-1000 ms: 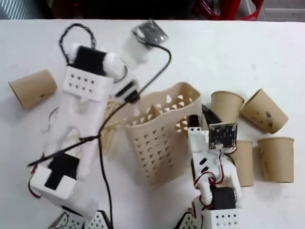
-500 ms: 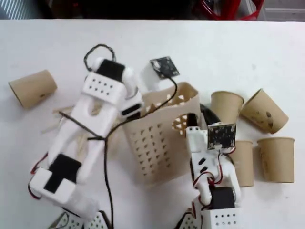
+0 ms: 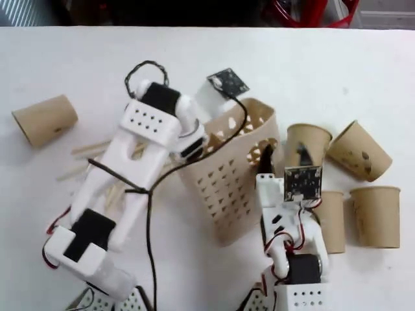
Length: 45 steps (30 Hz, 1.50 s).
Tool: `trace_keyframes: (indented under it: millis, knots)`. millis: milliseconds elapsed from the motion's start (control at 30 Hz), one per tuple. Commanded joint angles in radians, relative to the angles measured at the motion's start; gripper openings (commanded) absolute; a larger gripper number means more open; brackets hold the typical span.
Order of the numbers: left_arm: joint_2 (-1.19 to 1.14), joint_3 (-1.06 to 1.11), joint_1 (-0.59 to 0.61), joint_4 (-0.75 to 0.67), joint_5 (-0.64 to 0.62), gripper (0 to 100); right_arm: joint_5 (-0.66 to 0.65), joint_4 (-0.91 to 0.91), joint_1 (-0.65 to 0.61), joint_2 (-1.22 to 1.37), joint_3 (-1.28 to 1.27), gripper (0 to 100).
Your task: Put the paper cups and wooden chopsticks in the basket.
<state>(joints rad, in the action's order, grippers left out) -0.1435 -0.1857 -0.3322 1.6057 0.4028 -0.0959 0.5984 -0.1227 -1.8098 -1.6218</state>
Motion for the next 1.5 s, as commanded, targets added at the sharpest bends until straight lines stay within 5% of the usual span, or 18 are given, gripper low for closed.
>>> trace_keyframes:
  millis: [0,433,667,967,1467]
  knots:
    - [0.002,-0.087,0.012,-0.075,-0.133,2,-0.005,0.091,0.008,0.007,0.041,29.7]
    - [0.001,-0.302,0.035,0.100,-0.181,2,-0.144,0.360,0.008,0.007,0.247,29.6]
    - [0.001,-0.207,0.002,0.083,-0.196,2,-0.147,0.407,0.008,0.008,0.341,10.0]
    - [0.001,-0.206,-0.048,0.117,-0.471,2,-0.187,0.464,0.008,0.022,0.379,10.7]
    - [0.002,-0.264,-0.133,0.146,-0.721,2,-0.186,0.441,0.008,0.722,0.763,10.9]
